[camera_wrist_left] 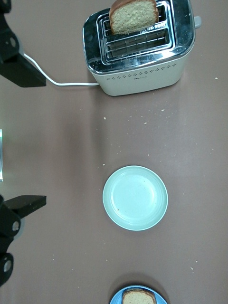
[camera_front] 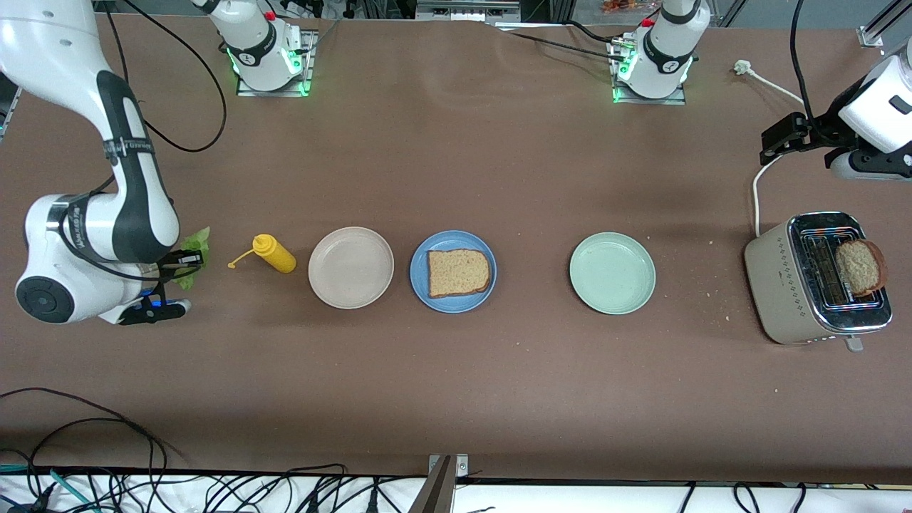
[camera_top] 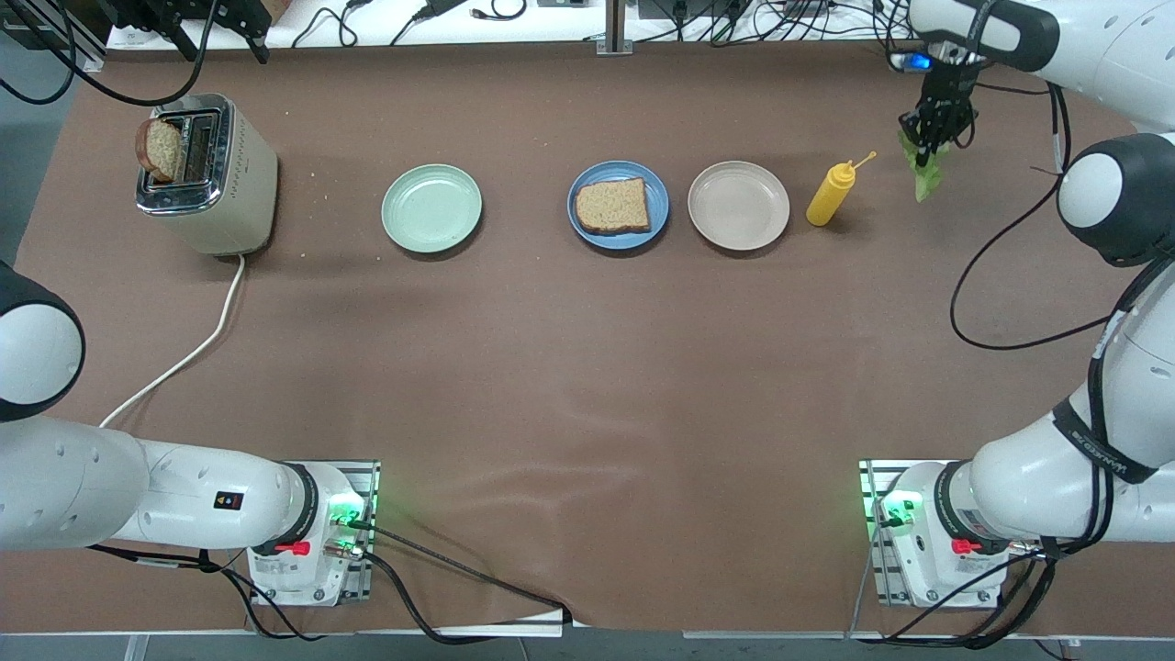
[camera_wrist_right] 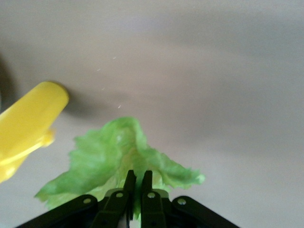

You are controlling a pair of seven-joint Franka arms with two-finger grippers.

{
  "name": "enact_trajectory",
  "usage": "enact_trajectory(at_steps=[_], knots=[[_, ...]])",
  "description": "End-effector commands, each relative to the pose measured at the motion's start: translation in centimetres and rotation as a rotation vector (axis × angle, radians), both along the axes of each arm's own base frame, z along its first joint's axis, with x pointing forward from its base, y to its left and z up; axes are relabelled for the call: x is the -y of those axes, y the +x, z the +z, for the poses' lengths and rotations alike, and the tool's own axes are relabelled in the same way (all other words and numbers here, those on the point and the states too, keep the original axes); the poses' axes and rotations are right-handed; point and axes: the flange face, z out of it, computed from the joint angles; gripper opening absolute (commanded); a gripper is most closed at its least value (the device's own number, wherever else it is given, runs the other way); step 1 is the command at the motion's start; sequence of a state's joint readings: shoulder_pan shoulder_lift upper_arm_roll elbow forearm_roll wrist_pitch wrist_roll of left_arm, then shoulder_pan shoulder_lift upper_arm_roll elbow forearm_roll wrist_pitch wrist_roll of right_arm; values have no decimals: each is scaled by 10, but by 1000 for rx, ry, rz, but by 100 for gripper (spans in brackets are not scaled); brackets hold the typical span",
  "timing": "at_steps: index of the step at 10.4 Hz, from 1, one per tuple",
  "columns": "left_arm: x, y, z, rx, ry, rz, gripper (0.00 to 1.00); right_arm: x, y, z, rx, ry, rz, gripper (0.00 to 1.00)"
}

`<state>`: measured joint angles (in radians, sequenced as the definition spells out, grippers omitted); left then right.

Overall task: Make sandwich in blue plate with both arms
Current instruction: 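Carry the lettuce with the right gripper over the bread slice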

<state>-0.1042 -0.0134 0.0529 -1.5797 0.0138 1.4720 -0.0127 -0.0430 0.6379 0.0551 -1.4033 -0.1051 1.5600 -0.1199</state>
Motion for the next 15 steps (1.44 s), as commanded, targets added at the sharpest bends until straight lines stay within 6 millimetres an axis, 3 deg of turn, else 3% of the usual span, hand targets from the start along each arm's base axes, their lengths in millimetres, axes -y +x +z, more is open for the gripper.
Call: enact_trajectory(at_steps=[1,3,7,10,15], knots=[[-1,3,7,-6,-20,-3,100,-45,5,74,-31,-72,10,1],[-3,3,6,-8,-21,0,100,-95,-2,99,-39,-116,-3,1],[-2,3,6,-8,-21,0,100,-229,-33,90,-41,-130,17,2],[-3,3,6,-8,-21,2,100,-345,-67,58,-4,-51,145,3],[-5,4,5,-11,-21,3,100,-449,-84,-4,137,136,166,3]])
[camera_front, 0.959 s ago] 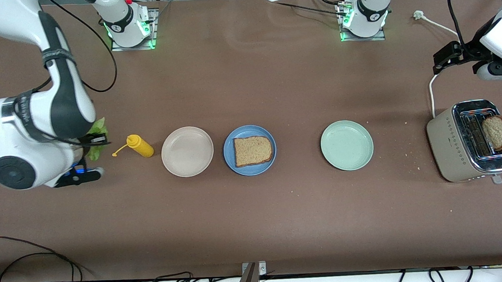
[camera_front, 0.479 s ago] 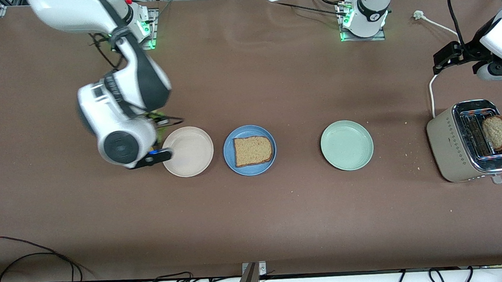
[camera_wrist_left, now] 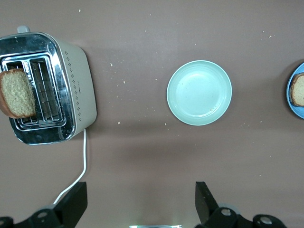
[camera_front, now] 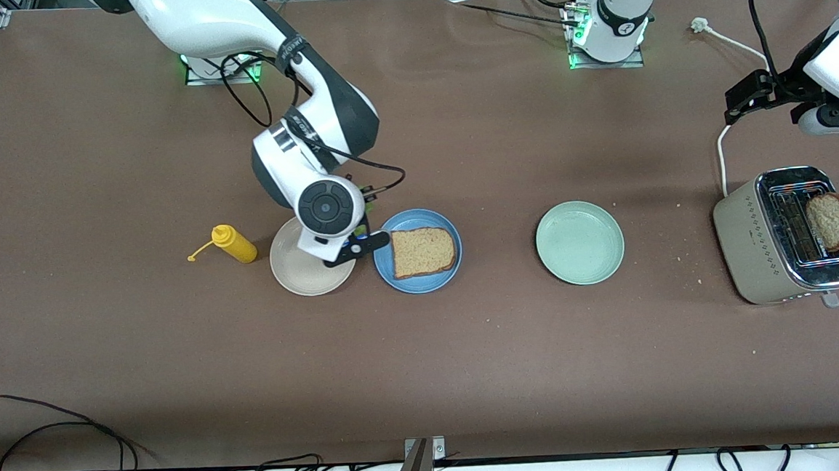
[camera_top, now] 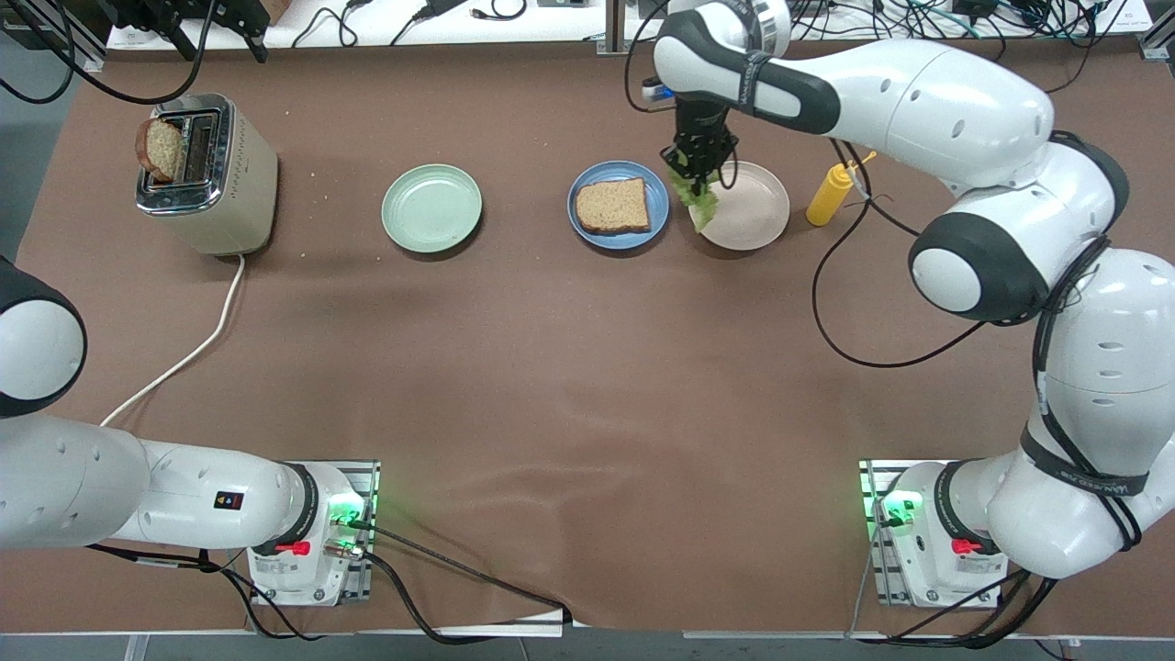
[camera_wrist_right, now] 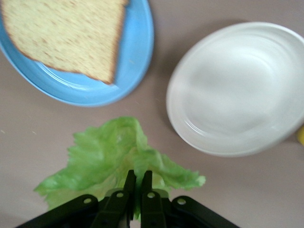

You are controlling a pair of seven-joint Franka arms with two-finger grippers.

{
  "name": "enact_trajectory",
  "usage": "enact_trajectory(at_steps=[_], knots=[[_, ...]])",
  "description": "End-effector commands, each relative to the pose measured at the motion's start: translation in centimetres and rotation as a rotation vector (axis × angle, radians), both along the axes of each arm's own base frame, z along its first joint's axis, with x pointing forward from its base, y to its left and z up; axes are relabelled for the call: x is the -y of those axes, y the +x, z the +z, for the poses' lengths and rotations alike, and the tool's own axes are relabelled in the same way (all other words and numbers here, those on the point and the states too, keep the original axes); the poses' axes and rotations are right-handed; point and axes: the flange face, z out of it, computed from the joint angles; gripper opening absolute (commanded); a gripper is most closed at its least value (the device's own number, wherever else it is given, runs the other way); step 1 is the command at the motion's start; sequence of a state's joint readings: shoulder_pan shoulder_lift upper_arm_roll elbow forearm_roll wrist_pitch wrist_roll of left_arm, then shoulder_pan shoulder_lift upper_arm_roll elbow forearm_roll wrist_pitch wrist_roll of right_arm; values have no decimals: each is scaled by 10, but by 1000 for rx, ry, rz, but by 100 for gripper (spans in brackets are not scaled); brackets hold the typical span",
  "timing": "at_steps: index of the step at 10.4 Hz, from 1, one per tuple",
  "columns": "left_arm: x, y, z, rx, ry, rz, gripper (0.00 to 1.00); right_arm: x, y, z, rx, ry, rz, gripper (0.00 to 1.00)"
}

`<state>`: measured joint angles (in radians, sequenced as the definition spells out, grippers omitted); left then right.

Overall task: Make sandwich in blue plate with both arms
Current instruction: 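Carry the lettuce with the right gripper over the bread slice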

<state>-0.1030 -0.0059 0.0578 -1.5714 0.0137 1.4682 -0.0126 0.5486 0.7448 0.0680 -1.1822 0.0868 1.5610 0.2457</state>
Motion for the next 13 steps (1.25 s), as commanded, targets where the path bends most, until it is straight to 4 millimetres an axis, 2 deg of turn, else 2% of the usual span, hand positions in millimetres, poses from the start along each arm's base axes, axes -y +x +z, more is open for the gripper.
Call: enact_trajectory(at_steps=[1,4,6,8,9,10,13], knots=[[-2,2,5,-8,-20,0,100,-47,-4,-37,68,93,-1,3],[-2,2,4,-9,-19,2,100,-70,-2,-63,153,159,7,3],[-2,2,4,-9,-18,2,100,-75,3,-70,196,190,6,3],[-3,2,4,-9,-18,3,100,-77,8,-72,243,209,7,10],[-3,2,4,-9,-18,2,100,-76,7,-77,238,203,-2,36],[-3,2,4,-9,-18,2,100,-79,5,-83,238,200,9,99],[-4,3,3,-11,-18,3,100,-75,11,-75,254,206,10,100]])
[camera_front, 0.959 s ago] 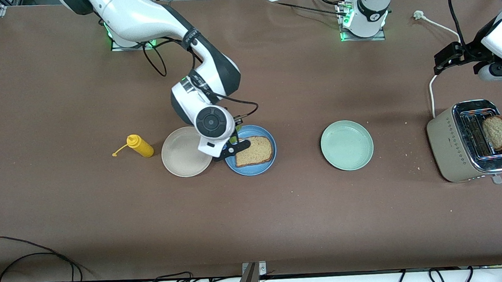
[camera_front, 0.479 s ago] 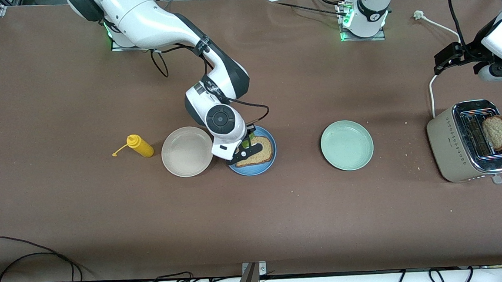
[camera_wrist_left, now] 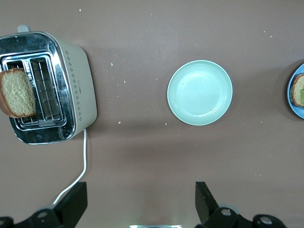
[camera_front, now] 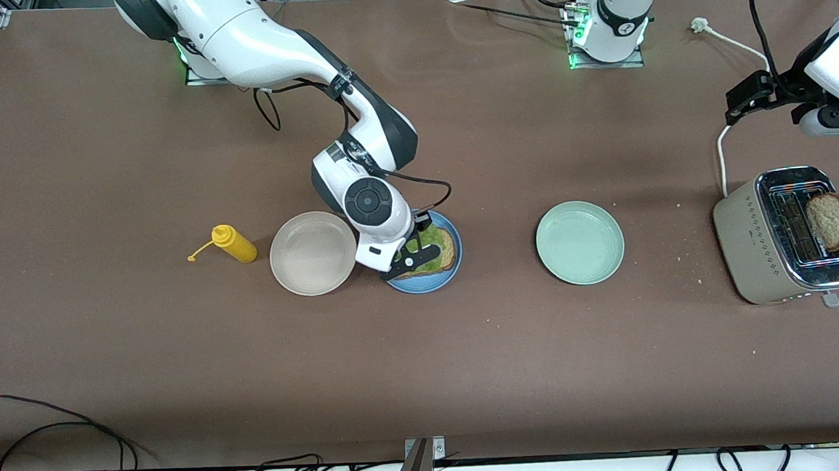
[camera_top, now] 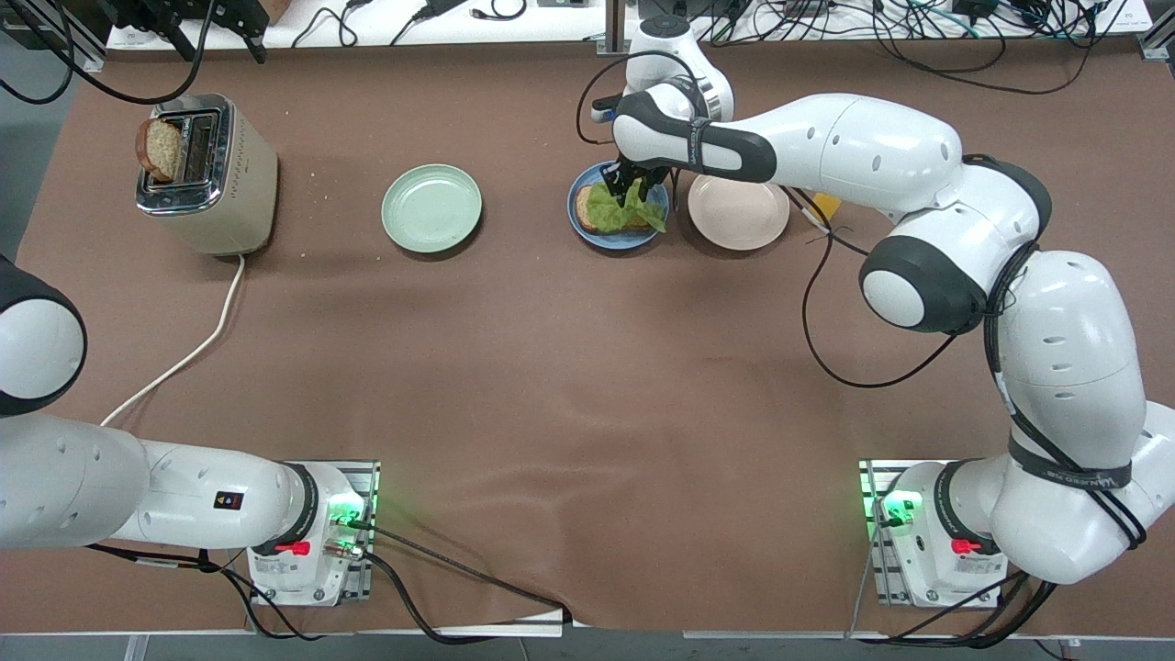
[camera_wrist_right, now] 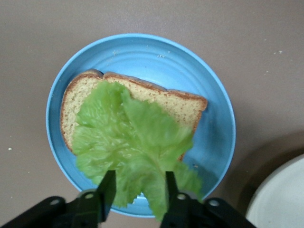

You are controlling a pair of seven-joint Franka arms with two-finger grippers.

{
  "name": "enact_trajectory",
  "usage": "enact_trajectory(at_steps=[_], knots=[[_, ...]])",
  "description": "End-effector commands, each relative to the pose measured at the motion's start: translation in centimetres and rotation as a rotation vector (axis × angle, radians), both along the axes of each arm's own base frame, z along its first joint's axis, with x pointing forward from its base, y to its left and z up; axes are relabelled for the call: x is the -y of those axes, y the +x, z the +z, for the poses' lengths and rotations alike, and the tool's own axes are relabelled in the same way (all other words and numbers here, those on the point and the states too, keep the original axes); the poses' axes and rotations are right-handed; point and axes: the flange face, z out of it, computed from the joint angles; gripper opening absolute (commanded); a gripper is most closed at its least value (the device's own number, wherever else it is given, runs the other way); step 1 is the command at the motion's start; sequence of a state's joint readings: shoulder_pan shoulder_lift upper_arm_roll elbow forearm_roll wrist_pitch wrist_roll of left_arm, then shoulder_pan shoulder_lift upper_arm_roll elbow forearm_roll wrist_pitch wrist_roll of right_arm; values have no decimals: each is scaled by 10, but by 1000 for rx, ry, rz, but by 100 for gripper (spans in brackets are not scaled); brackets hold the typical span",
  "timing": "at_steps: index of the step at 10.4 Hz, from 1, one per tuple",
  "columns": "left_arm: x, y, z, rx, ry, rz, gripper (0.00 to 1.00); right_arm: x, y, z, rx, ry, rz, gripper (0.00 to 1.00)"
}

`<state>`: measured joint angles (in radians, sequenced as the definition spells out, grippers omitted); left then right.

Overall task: Make sandwich in blue plate with both arms
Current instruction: 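Release the lettuce onto the bread and withdraw the right gripper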

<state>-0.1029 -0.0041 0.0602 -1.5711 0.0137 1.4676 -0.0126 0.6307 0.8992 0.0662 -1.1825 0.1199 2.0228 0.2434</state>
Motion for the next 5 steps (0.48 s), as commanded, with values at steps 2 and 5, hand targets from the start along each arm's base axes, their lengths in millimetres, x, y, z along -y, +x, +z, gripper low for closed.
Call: enact_trajectory(at_steps=[2,5], knots=[[-2,2,4,-9,-18,-1,100,11,17,34,46,15,-1,100],[-4,3,3,-10,-18,1,100,66,36,79,-7,-33,45,100]])
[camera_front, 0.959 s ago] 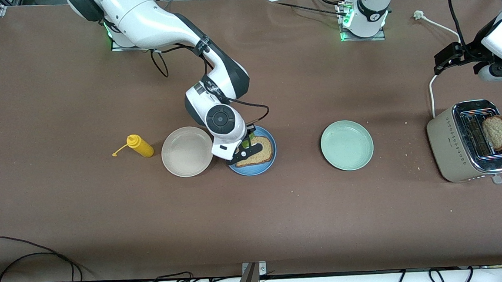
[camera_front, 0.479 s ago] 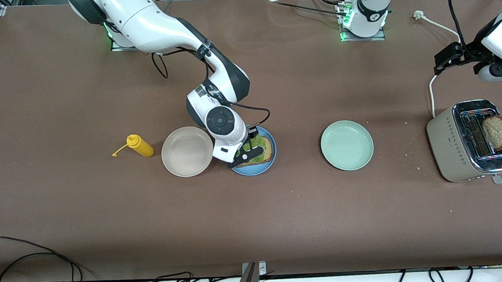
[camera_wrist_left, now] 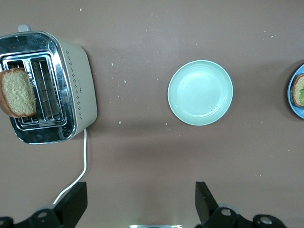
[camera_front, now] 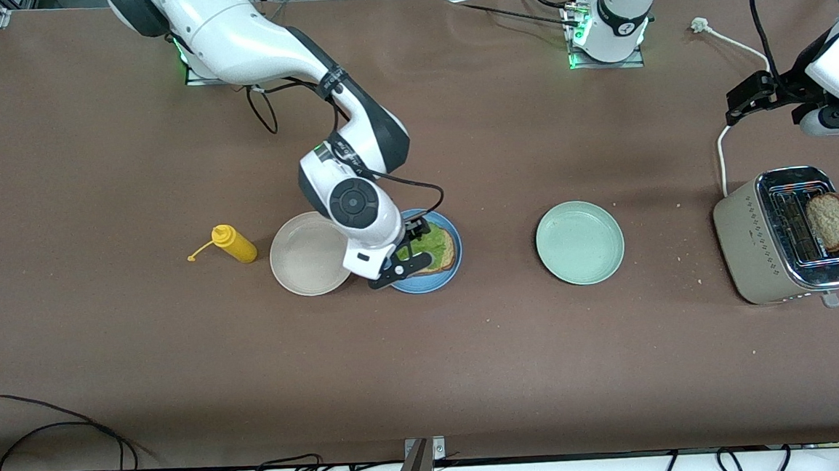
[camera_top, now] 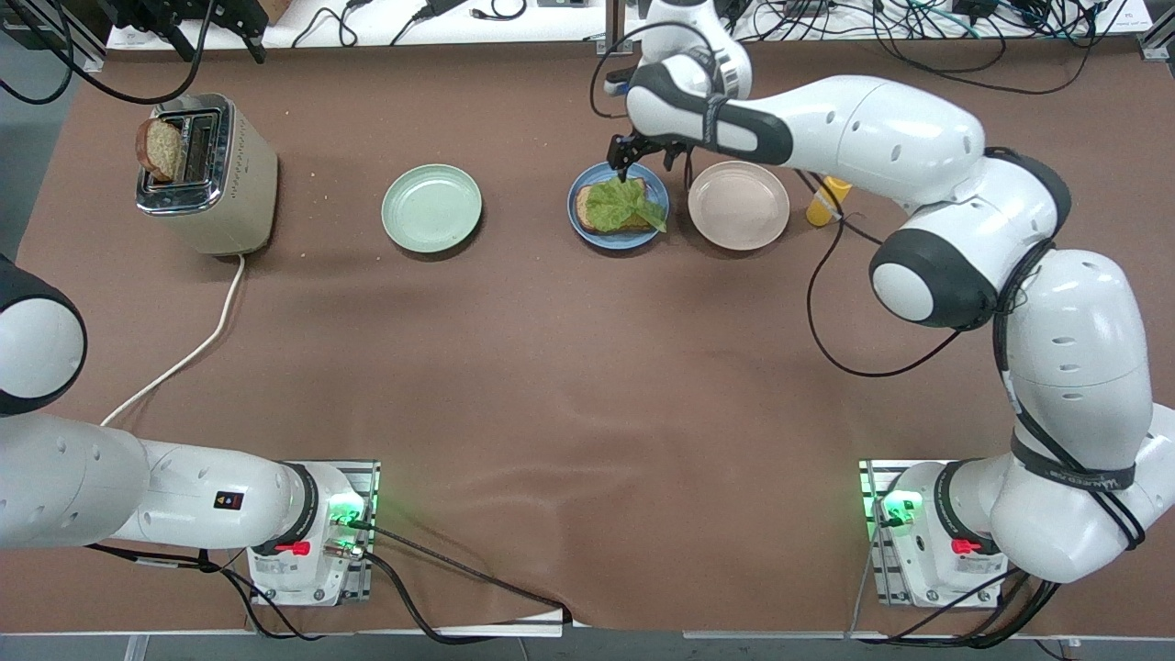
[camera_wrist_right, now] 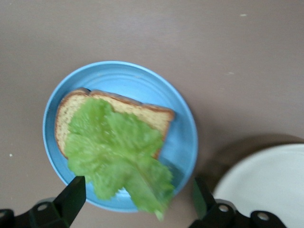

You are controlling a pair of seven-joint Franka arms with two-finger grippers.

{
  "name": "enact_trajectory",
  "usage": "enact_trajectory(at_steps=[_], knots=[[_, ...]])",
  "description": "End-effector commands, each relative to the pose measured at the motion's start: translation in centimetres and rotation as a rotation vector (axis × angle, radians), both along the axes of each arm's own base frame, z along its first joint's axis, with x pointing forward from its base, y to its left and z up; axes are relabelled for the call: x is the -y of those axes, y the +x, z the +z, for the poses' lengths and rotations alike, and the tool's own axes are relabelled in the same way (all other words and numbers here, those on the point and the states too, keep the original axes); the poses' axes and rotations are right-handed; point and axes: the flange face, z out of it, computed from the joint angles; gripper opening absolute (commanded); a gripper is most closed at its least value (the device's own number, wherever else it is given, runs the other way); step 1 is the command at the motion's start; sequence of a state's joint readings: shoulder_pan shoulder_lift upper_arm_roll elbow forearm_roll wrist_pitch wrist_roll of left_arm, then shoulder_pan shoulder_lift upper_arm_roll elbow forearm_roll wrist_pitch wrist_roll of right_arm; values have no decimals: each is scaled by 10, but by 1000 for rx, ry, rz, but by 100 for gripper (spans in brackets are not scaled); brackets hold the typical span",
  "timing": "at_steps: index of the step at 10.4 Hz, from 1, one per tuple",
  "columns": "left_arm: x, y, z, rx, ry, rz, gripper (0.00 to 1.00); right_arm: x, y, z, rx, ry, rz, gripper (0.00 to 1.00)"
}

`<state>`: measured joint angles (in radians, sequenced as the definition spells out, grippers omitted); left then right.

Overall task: Make sandwich in blue plate with both arms
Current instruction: 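Release the lettuce onto the bread and withdraw the right gripper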

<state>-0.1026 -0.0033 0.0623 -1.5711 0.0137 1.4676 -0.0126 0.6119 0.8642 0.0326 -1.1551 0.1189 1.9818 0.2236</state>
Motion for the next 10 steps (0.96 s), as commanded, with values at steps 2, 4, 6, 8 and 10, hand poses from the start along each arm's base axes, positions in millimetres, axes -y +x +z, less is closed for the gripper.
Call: enact_trajectory(at_steps=[2,4,6,8,10], knots=[[-3,2,5,-8,-18,-2,100,108,25,93,-120,-59,122,100],[-3,2,5,-8,-18,-3,100,171,26,136,-184,-117,66,100],[-4,3,4,-9,-18,-1,100,235,7,169,-211,-133,38,100],[-12,4,2,-12,-20,12,100,329,-13,184,-227,-80,147,100],[-15,4,2,-12,-22,17,100,412,-24,181,-241,-39,176,100]])
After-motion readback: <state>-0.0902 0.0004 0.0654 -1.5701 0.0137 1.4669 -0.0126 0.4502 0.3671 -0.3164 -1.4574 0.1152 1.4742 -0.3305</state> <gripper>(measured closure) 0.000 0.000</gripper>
